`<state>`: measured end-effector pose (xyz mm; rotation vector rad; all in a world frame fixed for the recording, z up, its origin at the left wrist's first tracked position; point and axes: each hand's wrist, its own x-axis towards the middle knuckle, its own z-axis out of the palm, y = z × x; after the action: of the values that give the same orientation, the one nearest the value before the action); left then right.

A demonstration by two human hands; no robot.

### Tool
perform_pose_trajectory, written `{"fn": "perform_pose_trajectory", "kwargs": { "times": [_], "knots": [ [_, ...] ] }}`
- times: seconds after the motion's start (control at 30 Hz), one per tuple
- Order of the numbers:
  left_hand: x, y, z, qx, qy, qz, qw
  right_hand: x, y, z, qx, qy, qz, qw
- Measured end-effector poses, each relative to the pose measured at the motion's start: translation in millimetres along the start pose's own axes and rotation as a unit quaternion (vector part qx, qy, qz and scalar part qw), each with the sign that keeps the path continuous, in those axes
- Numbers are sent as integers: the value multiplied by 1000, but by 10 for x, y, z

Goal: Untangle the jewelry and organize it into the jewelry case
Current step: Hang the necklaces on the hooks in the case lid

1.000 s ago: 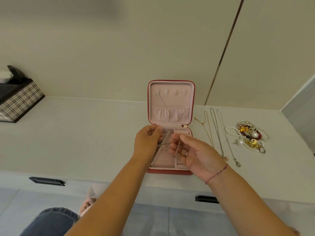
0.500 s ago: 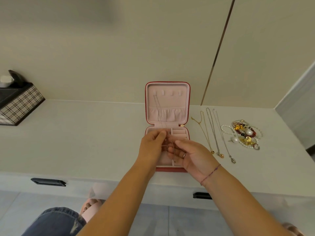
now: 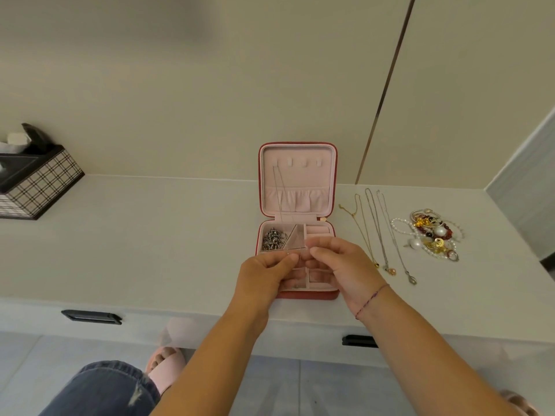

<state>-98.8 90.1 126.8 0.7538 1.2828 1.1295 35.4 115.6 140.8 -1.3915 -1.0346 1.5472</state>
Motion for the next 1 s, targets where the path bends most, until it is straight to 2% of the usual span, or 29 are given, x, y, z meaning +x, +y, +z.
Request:
{"fn": "perform_pose_trajectory", "kwargs": {
  "times": [0.17, 0.4, 0.47, 0.53, 0.63, 0.7, 0.83, 1.0],
  "knots": [
    [-86, -73, -2, 48, -23, -5, 999, -34, 4, 53, -88, -48, 16, 995],
    [-126, -77, -31, 85, -55, -3, 995, -36, -15, 88, -100, -53, -29, 993],
    [-105, -47, -62, 78, -38, 6, 996, -33, -31, 79, -102, -55, -42, 992],
    [-16, -6, -125, 119, 15, 44, 992, -16, -55, 53, -90, -42, -49, 994],
    [245, 92, -221, 216, 95, 129, 963, 30, -119, 3, -70, -14, -71, 995],
    [461, 186, -226, 291, 110, 191, 931, 73, -179, -13, -48, 2, -91, 995],
    [882, 353, -109, 387, 90, 298, 868, 216, -353, -5, -13, 27, -136, 990],
    [1131, 345, 79, 437, 74, 325, 835, 459, -531, 24, 10, 33, -171, 985]
  ]
}}
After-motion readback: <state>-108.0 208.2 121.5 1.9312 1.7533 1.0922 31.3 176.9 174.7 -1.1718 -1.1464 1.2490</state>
